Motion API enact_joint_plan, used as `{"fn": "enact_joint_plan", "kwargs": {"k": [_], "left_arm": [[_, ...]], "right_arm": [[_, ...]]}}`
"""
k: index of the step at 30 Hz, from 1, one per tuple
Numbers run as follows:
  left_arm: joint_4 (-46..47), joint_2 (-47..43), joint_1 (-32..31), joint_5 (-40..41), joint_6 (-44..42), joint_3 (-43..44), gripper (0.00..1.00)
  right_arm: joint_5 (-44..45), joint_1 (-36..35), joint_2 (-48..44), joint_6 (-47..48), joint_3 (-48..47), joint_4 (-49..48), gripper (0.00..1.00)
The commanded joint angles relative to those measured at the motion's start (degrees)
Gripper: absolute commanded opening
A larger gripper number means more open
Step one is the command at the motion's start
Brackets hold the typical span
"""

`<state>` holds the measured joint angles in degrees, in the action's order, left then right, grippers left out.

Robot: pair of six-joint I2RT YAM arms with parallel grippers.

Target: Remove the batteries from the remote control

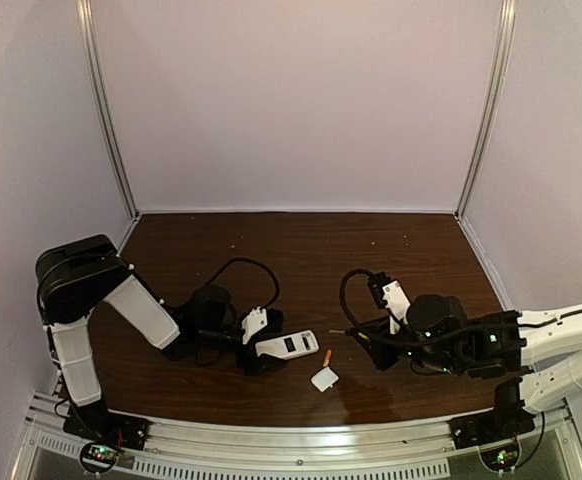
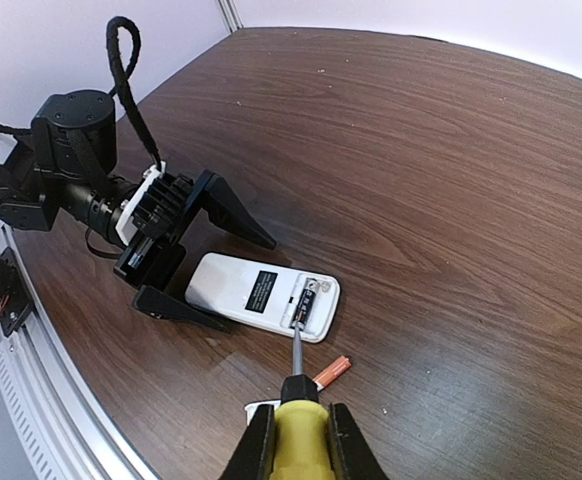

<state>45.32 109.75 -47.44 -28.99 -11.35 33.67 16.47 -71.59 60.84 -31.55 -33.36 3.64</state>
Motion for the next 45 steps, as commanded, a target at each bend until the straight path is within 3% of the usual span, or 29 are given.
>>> {"fn": "enact_joint_plan", "kwargs": {"k": [1,9,17,27,35,41,45], "left_arm": [[0.74,1.79,1.11,-2.66,0.72,1.54,0.88],[-1.16,2.97,1.65,-4.89,-0.49,2.60,0.79],[-4.81,3.36,1.65,-5.35,-2.68,4.09,0.55],[-6.25,1.36,1.65,-5.37,-3.78,3.59,0.31],[-3.87,-2.66,1.65,-3.18,-3.57,0.54,0.00],[1.71,-7.35,1.66,3.21,-0.69,-3.90,0.00],[7.43,-10.85,1.65,12.77,2.36,-8.01,0.00]], "right_arm": [[-0.39,0.23,0.58,-0.27,-1.29,-1.17,0.00],[-0.73,0.31,2.20,-0.27,-1.64,-2.19,0.00],[-0.47,0.39,2.96,0.17,-1.54,-2.71,0.00],[-0.73,0.44,3.06,0.12,-0.89,-3.42,0.00],[-0.42,0.44,3.19,0.90,-0.64,-6.36,0.00],[1.54,0.47,2.06,1.26,-0.19,-6.97,0.00],[3.01,0.40,0.45,1.49,0.38,-7.50,0.00]]}}
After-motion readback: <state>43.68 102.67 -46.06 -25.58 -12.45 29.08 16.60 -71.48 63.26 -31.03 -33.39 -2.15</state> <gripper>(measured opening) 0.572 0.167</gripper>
